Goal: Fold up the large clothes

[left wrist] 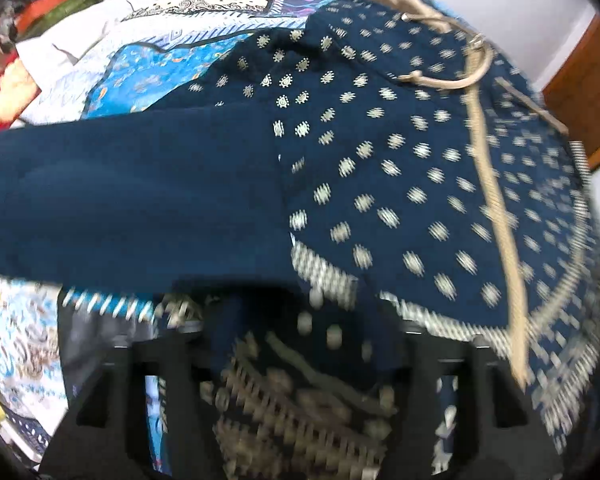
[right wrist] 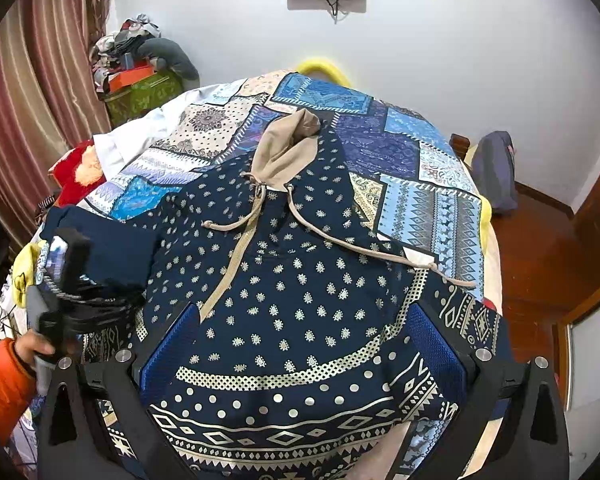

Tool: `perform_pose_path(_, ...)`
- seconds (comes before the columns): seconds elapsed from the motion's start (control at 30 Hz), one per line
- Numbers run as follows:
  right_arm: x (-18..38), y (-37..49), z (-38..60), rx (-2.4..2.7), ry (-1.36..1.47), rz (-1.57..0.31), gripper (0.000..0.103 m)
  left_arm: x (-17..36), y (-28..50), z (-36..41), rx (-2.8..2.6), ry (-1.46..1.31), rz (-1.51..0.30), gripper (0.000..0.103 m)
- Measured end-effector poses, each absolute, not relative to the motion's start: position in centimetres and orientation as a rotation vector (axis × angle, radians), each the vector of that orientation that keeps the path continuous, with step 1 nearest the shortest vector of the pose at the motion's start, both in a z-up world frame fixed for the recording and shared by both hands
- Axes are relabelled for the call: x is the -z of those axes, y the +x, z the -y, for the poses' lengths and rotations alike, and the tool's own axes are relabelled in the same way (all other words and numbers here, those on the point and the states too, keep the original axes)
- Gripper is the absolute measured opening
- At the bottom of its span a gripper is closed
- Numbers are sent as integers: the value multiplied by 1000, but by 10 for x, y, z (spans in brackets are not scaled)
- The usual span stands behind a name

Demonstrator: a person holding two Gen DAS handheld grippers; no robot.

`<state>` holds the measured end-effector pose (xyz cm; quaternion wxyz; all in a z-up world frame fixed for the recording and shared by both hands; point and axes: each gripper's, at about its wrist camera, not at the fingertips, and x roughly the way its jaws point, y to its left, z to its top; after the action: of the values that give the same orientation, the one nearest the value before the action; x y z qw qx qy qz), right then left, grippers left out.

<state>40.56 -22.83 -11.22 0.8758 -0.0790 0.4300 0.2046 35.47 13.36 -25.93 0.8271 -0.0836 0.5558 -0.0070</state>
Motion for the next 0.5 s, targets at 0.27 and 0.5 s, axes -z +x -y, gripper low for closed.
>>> perform_pose_path(0.27,122,406,203,-464,-157,-925,103,213,302,-222,-129,-319,-1020,74)
perform_pose_path(0.5,121,404,173,-495,-178,-919,103,232,294,-315,-324,-588,-982,76)
